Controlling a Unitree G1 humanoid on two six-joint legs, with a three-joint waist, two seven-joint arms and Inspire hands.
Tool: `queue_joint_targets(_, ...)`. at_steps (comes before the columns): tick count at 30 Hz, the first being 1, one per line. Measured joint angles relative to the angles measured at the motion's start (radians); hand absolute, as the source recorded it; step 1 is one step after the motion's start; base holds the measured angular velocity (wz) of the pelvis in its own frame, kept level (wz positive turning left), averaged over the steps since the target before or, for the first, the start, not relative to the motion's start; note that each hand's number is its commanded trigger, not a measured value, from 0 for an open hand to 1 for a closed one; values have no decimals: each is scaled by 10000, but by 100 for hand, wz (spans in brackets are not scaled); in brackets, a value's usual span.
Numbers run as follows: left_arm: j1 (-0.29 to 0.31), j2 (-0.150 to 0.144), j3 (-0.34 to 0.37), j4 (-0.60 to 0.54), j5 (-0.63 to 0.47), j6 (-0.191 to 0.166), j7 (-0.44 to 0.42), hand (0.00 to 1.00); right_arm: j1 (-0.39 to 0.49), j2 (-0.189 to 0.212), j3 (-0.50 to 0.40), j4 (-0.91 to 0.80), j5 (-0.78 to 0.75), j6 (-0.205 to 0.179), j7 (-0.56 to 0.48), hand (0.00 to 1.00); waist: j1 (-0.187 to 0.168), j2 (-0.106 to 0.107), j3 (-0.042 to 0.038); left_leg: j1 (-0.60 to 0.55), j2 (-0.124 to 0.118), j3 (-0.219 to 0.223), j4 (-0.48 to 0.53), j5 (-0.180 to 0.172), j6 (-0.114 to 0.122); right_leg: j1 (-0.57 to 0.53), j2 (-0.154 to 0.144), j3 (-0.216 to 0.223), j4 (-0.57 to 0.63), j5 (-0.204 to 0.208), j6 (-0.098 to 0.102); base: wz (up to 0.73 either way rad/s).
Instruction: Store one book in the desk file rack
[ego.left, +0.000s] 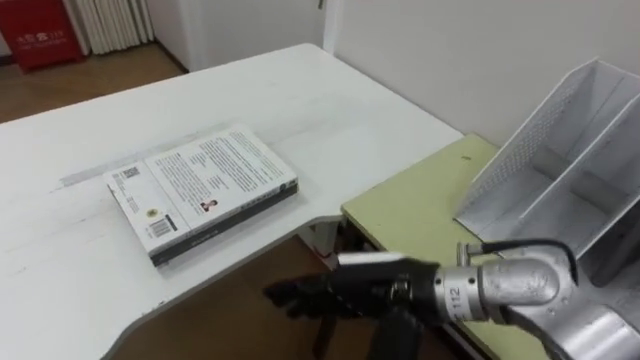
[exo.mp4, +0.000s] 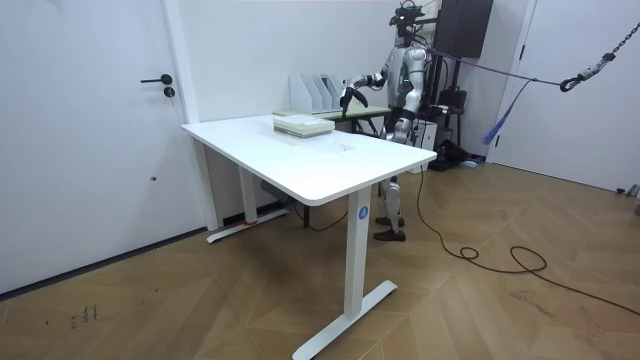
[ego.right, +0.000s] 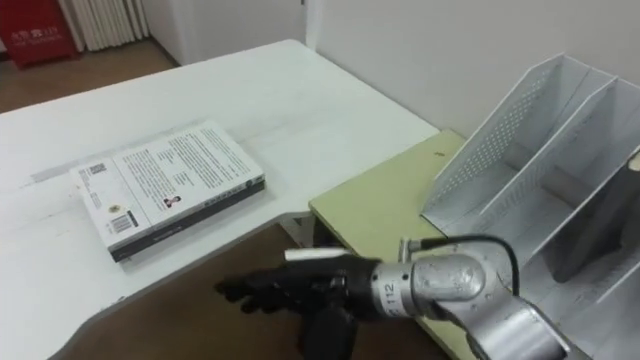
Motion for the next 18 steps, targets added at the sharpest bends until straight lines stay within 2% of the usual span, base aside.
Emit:
queue_joint_targets(1,-35,-22,-1,-6,9,-5,1,0,225,212,1,439,-199,20,58,0,12,-12,-28,-86,3,7,8,0,0,-69,-5,-5,1,0,0,0)
queue_joint_targets(2,-74,-60,-12,13,-3,-6,4,0,406,354,10,939,-355,27,129,0,41,30,-8,-81,-1,3,30,1,1,-74,-5,7,-6,3,-1,0)
queue_joint_targets(6,-65,-162,-19,102,-79,-100,3,0,1244,765,9,1888,-1244,32,83,0,146,165,-40,-56,0,19,98,1,2,-67,-23,-5,-8,2,0,0)
queue_joint_targets(8,-1,-280,34,86,-82,-209,9,0,1779,1067,-47,2616,-1576,19,47,0,57,261,-69,-96,-12,-42,142,1,2,-31,-40,-54,-11,2,0,8)
queue_joint_targets(12,91,-529,298,91,54,-294,119,0,2336,1291,-201,3530,-2196,-24,-331,0,-15,454,-66,-97,-20,-23,116,-2,4,8,-107,-153,-7,0,4,5)
queue_joint_targets(13,123,-645,403,96,103,-312,213,0,2524,1348,-374,3758,-2414,-30,-533,0,-7,525,-91,-98,-16,18,120,-2,5,10,-110,-140,-1,0,4,0)
queue_joint_targets(16,218,-830,491,76,121,-334,366,0,2785,1696,-800,4996,-2796,-357,-1300,0,-86,611,-175,-98,-14,4,130,-5,7,24,-105,-129,27,-1,4,0)
queue_joint_targets(18,274,-887,504,76,125,-421,411,0,3009,1777,-965,5526,-2967,-567,-1772,0,-155,622,-178,-95,-25,-22,163,0,9,81,-100,-129,-20,-4,1,7)
